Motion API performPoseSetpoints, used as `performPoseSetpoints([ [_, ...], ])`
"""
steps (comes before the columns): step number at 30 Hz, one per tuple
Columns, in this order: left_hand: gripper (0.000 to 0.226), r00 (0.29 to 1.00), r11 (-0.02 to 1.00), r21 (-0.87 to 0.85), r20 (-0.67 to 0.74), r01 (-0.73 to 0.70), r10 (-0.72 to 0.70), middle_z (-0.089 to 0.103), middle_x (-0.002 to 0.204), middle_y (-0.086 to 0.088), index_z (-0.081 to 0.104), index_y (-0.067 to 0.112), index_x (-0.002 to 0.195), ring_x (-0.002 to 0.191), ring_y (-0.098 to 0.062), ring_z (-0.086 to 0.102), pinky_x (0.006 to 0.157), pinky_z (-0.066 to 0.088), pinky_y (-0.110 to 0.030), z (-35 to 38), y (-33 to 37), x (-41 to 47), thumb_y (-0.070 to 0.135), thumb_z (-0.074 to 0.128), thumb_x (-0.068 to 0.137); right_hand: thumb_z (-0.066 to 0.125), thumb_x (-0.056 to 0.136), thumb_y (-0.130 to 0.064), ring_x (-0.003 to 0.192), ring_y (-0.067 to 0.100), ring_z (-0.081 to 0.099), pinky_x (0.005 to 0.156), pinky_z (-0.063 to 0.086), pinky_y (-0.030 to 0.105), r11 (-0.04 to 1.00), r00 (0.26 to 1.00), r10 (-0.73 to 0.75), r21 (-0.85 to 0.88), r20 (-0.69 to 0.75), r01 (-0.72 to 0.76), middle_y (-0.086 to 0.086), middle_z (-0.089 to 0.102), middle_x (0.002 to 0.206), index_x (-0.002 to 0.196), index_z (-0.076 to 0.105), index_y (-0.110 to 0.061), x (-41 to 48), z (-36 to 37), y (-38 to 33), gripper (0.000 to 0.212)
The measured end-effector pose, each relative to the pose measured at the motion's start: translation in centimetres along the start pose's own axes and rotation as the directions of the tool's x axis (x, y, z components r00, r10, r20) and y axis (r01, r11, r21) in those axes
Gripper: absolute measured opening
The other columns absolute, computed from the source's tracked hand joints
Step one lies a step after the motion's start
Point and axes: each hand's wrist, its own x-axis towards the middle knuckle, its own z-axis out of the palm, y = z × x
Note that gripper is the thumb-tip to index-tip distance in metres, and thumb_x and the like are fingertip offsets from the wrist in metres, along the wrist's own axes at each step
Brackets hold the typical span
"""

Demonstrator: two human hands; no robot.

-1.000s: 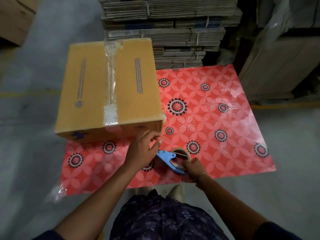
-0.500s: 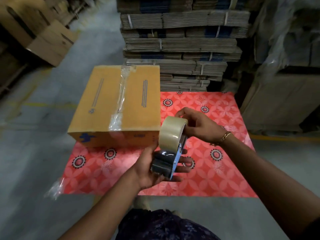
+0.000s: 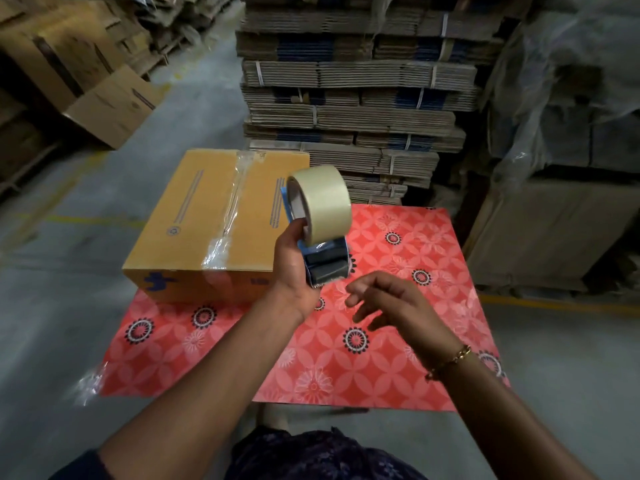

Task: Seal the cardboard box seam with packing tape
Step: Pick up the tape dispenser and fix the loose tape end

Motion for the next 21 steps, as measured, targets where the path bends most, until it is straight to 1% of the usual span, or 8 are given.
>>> performPoseSetpoints([
  [3, 0.04, 1.0, 1.0, 0.01, -0.029, -0.01, 0.011, 0.069, 0.074, -0.008, 0.072, 0.01, 0.086, 0.06, -0.023, 0.065, 0.052, 0.052, -0.025, 0.7, 0.3, 0.1, 0.036, 0.043, 0.095, 0.061, 0.088, -0.038, 0.072, 0.022, 0.066, 0.059, 0.047, 0.03, 0.996, 1.0, 0.022, 0.082, 0.008, -0.023, 0.007, 0.074, 0.088, 0.102, 0.067, 0.003, 0.1, 1.8, -0.2, 0.043],
  [6, 0.039, 0.997, 0.999, 0.045, -0.078, -0.004, 0.008, 0.066, 0.075, -0.009, 0.069, 0.01, 0.088, 0.06, -0.024, 0.062, 0.051, 0.049, -0.025, 0.8, 0.3, 0.3, 0.039, 0.045, 0.093, 0.062, 0.094, -0.04, 0.066, 0.021, 0.062, 0.053, 0.043, 0.027, 0.99, 0.996, 0.052, 0.133, -0.066, -0.043, 0.005, 0.071, 0.082, 0.099, 0.068, 0.003, 0.9, 3.0, -0.9, 0.044],
  [8, 0.039, 0.995, 0.998, 0.064, -0.096, -0.007, 0.013, 0.065, 0.074, -0.008, 0.069, 0.01, 0.086, 0.058, -0.023, 0.06, 0.05, 0.044, -0.025, 0.8, 0.3, 0.4, 0.041, 0.045, 0.092, 0.062, 0.093, -0.041, 0.061, 0.02, 0.061, 0.05, 0.04, 0.025, 0.986, 0.989, 0.083, 0.155, -0.12, -0.064, 0.004, 0.071, 0.077, 0.095, 0.07, 0.001, 1.5, 3.6, -1.4, 0.043],
  [11, 0.04, 0.995, 0.998, 0.06, -0.099, -0.023, 0.029, 0.067, 0.072, -0.007, 0.071, 0.012, 0.08, 0.058, -0.022, 0.06, 0.051, 0.043, -0.026, 0.6, 0.5, 0.7, 0.04, 0.045, 0.091, 0.065, 0.092, -0.038, 0.052, 0.017, 0.058, 0.046, 0.036, 0.023, 0.967, 0.978, 0.127, 0.241, -0.163, -0.086, 0.003, 0.069, 0.073, 0.09, 0.07, -0.007, 2.2, 4.5, -1.4, 0.032],
  [13, 0.042, 0.993, 0.998, 0.044, -0.114, -0.04, 0.044, 0.068, 0.069, -0.005, 0.073, 0.013, 0.076, 0.057, -0.021, 0.063, 0.051, 0.046, -0.026, 0.4, 0.8, 1.1, 0.037, 0.044, 0.093, 0.066, 0.092, -0.032, 0.05, 0.015, 0.056, 0.044, 0.033, 0.022, 0.94, 0.973, 0.159, 0.327, -0.166, -0.097, 0.002, 0.068, 0.072, 0.09, 0.068, -0.011, 2.6, 5.0, -1.3, 0.022],
  [15, 0.041, 0.992, 0.999, 0.032, -0.124, -0.035, 0.039, 0.069, 0.068, -0.005, 0.073, 0.013, 0.076, 0.056, -0.021, 0.064, 0.05, 0.047, -0.024, 0.1, 1.2, 1.6, 0.037, 0.044, 0.093, 0.066, 0.092, -0.028, 0.051, 0.013, 0.055, 0.043, 0.033, 0.021, 0.909, 0.971, 0.185, 0.402, -0.154, -0.109, 0.0, 0.067, 0.071, 0.088, 0.066, -0.012, 3.1, 5.5, -1.2, 0.016],
  [18, 0.038, 0.988, 0.999, 0.035, -0.149, -0.033, 0.038, 0.069, 0.067, -0.004, 0.072, 0.014, 0.078, 0.056, -0.02, 0.064, 0.047, 0.049, -0.024, -0.7, 1.8, 2.2, 0.036, 0.045, 0.094, 0.067, 0.091, -0.03, 0.052, 0.014, 0.053, 0.044, 0.031, 0.022, 0.892, 0.969, 0.204, 0.435, -0.14, -0.125, -0.002, 0.063, 0.067, 0.079, 0.062, -0.017, 3.7, 6.3, -1.0, 0.018],
  [21, 0.038, 0.991, 0.999, 0.033, -0.132, -0.034, 0.038, 0.069, 0.066, -0.003, 0.071, 0.013, 0.081, 0.056, -0.02, 0.064, 0.049, 0.049, -0.022, -1.5, 2.5, 2.7, 0.037, 0.044, 0.094, 0.065, 0.091, -0.032, 0.053, 0.015, 0.053, 0.045, 0.031, 0.023, 0.891, 0.971, 0.198, 0.437, -0.137, -0.121, -0.001, 0.06, 0.066, 0.081, 0.064, -0.016, 4.3, 7.2, -0.9, 0.018],
])
